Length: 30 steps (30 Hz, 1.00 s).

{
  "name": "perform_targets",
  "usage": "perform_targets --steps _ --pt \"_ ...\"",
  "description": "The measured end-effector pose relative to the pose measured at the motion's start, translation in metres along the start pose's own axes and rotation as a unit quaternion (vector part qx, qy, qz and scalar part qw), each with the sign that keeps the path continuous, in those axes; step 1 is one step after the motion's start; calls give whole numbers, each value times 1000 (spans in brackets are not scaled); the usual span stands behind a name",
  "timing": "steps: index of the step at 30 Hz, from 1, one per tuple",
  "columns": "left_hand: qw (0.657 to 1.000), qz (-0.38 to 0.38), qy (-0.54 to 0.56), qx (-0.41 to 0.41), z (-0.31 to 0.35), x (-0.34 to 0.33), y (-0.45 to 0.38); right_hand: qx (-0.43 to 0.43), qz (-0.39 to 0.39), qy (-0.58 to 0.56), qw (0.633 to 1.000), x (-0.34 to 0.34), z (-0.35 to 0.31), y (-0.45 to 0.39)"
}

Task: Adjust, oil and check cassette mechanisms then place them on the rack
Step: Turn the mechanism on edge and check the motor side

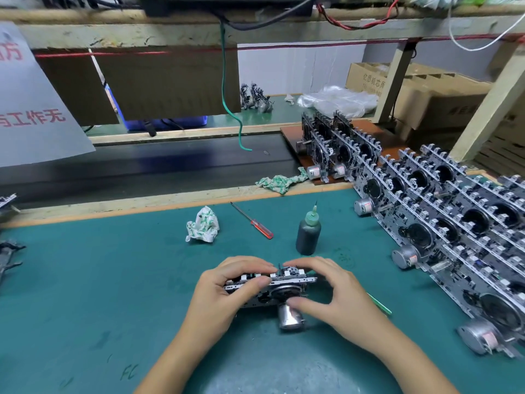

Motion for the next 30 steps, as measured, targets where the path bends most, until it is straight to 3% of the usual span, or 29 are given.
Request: perform_targets --steps 6,10,23,27,30 --pt "1000 -3 -2 -5 1 0 0 -25 -68 -135 988 -2 0 -13" --pt "1000 -1 -1 -3 1 0 -1 -27 -75 -188 979 -5 1 -13" --pt "1000 -1 -6 1 4 1 0 -68 -68 -210 973 -2 -7 -14" --pt "1000 11 3 -1 4 -2 2 -55 -38 -110 992 0 -5 -6" --pt "1000 17 3 2 4 -4 2 25 101 123 987 4 -1 5"
Point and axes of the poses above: each hand's wrist, its own y-axis away from the middle knuckle, its own x-axis out of the back of the hand, z = x × y, the point moved 2 cm from there along -y, towards the middle knuckle, and after that the axes turned 6 degrees about -x, right-handed, at the moved point
